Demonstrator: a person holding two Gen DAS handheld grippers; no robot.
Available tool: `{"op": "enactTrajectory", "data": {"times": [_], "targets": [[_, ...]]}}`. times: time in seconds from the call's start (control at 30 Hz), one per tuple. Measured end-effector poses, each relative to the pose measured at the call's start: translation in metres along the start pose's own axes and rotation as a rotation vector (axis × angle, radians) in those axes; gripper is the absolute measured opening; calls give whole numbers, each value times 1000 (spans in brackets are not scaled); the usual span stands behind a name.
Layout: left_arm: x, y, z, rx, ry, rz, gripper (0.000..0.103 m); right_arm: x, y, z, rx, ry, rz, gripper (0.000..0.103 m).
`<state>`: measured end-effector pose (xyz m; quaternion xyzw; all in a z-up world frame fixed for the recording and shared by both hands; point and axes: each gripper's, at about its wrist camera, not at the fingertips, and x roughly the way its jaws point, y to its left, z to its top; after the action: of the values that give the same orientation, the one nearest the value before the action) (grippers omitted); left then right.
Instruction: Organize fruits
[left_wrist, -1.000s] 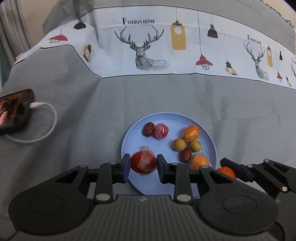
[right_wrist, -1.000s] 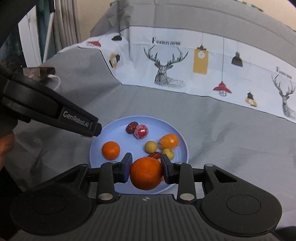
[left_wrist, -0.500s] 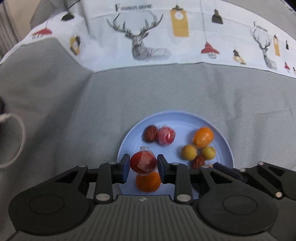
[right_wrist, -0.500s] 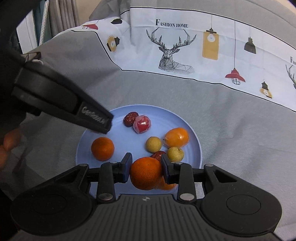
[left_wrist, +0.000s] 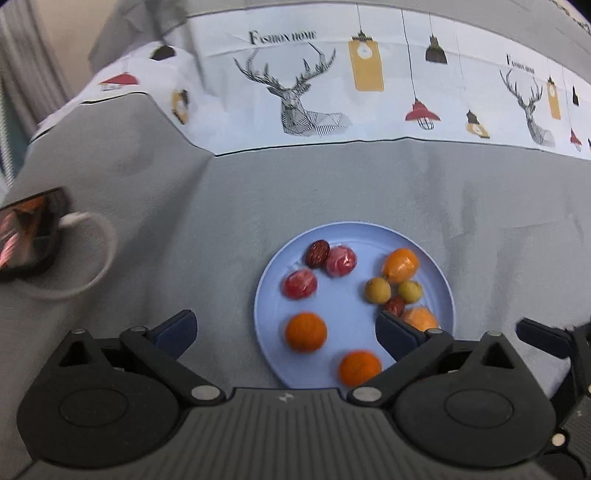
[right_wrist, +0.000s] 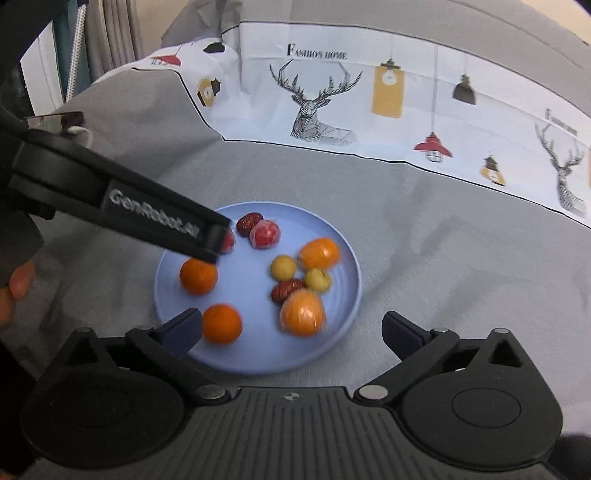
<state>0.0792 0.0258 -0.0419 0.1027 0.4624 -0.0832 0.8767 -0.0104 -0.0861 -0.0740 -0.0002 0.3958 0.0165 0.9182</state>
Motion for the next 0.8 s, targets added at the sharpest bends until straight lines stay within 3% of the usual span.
{"op": "enactTrajectory", "data": {"times": [0.33, 0.53, 0.8], "targets": [[-64, 3, -46, -26, -46, 37, 103, -58, 3, -25, 41, -121, -102, 102], [-83, 5, -68, -54, -55, 30, 103, -77, 8, -34, 39, -151, -100, 102], [-96, 3, -71, -49, -83, 55, 103, -90, 11, -34, 37, -189, -110, 102]]}}
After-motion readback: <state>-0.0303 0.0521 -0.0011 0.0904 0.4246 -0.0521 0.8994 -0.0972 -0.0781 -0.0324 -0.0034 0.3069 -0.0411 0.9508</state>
